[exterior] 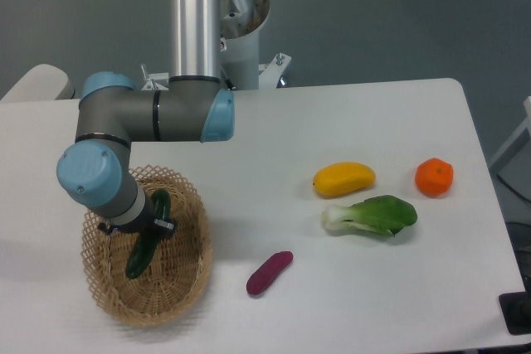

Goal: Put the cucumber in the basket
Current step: 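Lower the cucumber into the basket and open the gripper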

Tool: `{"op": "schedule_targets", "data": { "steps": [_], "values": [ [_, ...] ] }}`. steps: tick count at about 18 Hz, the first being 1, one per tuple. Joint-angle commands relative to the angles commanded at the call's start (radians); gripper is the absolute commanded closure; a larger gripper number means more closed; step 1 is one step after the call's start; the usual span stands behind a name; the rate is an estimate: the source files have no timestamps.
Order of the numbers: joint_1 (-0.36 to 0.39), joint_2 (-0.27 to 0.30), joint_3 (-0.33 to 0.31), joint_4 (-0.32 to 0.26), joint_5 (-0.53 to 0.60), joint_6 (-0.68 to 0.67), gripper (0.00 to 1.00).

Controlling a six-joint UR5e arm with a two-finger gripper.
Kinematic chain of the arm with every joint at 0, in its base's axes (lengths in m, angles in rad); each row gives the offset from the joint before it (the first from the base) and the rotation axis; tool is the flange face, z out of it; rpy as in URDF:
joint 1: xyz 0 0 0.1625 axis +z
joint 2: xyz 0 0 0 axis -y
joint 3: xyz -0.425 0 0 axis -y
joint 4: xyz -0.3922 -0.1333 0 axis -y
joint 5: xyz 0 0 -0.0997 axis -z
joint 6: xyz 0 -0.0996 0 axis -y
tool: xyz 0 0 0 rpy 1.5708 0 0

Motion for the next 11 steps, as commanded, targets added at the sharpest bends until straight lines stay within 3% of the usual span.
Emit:
{"op": "schedule_targets", "data": {
  "steps": [1, 2, 3, 7, 11],
  "values": [
    [0.0, 0.0, 0.005, 0.0, 0.0, 0.0, 0.32],
    [0.0, 0.0, 0.006, 0.0, 0.005, 0.0, 0.07],
    [0.0, 0.002, 0.009, 0.0, 0.018, 0.006, 0.0],
    [0.0, 0.003, 0.037, 0.0, 0.032, 0.02, 0.0],
    [0.024, 0.006, 0.121, -0.006, 0.034, 0.067, 0.0]
  ]
}}
